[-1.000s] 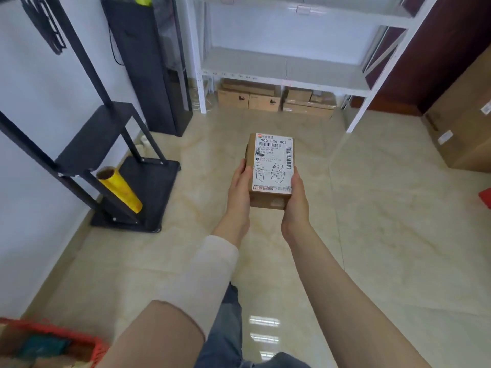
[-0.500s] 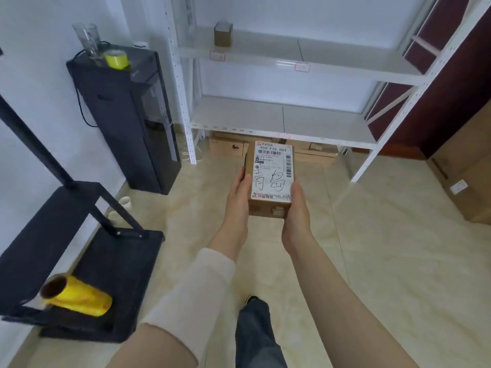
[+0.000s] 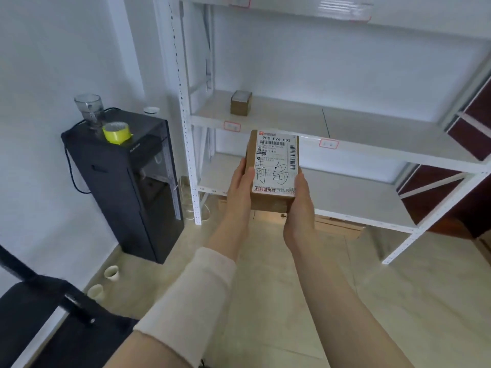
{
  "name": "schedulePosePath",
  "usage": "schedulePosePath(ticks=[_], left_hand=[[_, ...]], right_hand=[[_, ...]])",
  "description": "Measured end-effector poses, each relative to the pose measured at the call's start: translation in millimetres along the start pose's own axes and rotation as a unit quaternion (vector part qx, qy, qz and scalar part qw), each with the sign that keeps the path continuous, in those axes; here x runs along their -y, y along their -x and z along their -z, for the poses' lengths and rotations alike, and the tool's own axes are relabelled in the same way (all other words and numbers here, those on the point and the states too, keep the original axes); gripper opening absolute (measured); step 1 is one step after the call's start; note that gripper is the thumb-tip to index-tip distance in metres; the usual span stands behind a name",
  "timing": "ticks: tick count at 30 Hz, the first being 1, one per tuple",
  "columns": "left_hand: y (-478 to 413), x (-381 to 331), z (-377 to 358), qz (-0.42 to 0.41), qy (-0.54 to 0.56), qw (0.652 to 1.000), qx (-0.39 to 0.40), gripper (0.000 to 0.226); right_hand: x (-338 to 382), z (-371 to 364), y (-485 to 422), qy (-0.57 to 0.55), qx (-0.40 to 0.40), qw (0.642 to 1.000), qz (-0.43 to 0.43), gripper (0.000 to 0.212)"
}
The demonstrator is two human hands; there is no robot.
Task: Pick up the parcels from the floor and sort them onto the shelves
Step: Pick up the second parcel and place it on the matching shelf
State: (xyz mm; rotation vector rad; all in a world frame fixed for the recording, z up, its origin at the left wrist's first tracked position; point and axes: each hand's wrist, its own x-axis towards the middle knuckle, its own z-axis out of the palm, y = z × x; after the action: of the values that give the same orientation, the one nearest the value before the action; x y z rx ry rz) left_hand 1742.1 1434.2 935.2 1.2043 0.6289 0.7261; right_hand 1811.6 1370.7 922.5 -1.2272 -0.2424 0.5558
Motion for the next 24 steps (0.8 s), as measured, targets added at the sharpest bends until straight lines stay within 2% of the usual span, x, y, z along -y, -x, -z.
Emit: schedulePosePath(ticks=[3,6,9,14,24], left_hand=[[-72,-32,2,-0.026,0.018,0.999,0.014,0.069],[-139,-70,7,-0.058,0.027,0.998,0.029,0.054],[-202,-114,16,-0.100,0.013,0.994,0.043,0.057],[-295,-184,23,-0.151,0.036,0.986,0.055,0.050],[-424,-255,11,-0.209,0.041,0.974,0.078,0.050]], right_hand=[[24,-45,-60,-0.023,0.006,0.999,0.022,0.045],[49,-96,-114,-0.030,0.015,0.997,0.070,0.047],[79,-148,-161,-0.017,0.037,0.993,0.113,0.048],[131,-221,-232,-0.026,0.057,0.985,0.162,0.049],[190,-290,-345,-0.016,0.070,0.974,0.216,0.050]])
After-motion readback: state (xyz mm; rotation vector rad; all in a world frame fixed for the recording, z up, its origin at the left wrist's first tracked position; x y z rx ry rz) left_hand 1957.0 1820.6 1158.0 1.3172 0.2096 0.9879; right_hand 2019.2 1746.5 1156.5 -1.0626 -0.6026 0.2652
